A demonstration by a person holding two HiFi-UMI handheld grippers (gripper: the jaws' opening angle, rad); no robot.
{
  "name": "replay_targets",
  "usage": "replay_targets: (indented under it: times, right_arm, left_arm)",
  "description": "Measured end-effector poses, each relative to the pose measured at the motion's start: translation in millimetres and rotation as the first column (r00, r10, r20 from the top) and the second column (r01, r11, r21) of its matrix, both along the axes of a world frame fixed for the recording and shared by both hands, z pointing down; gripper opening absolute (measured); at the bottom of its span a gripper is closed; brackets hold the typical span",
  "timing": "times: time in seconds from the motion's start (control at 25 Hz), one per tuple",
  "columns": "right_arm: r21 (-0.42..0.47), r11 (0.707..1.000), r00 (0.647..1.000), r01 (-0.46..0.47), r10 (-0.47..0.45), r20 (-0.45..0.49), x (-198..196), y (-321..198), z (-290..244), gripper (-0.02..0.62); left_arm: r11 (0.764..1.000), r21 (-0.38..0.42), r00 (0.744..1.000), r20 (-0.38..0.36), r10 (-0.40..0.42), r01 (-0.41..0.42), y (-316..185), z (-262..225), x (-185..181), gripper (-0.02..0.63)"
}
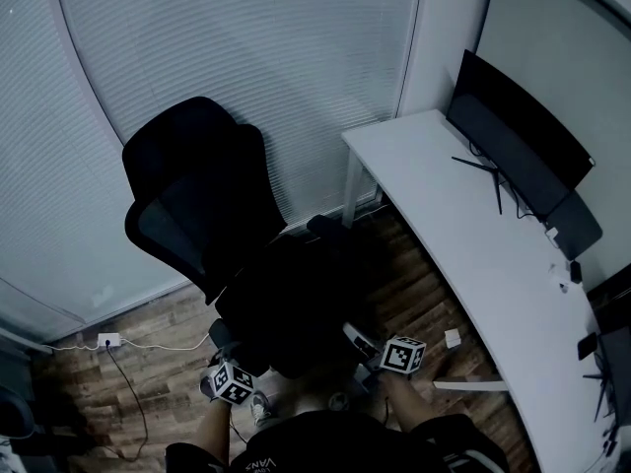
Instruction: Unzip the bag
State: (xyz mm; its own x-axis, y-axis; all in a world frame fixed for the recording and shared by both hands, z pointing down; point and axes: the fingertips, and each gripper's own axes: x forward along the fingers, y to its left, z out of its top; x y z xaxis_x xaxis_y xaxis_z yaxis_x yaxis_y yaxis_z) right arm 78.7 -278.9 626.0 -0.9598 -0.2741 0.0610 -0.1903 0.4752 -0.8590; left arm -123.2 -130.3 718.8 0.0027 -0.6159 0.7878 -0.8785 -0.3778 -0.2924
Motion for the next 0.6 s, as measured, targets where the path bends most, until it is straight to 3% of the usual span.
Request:
replay_targets:
  times: [0.32, 0.6]
  right_arm:
    - [0.077, 0.997, 0.987, 0.003, 0.009, -0.16, -3.2, 23.8, 2.2, 0.057]
    - [0.139, 0.989, 0.964, -0.052, 0.086, -0.251, -4.4, 30.5, -5.5, 0.185]
  left_arm:
    - [1.0, -0.017, 1.0, -0.02, 0.0, -0.001, 14.9, 1.0, -10.8, 0.23]
    - [0.994, -0.035, 0.994, -0.001, 0.108, -0.108, 32.2, -14.7, -6.7, 0.287]
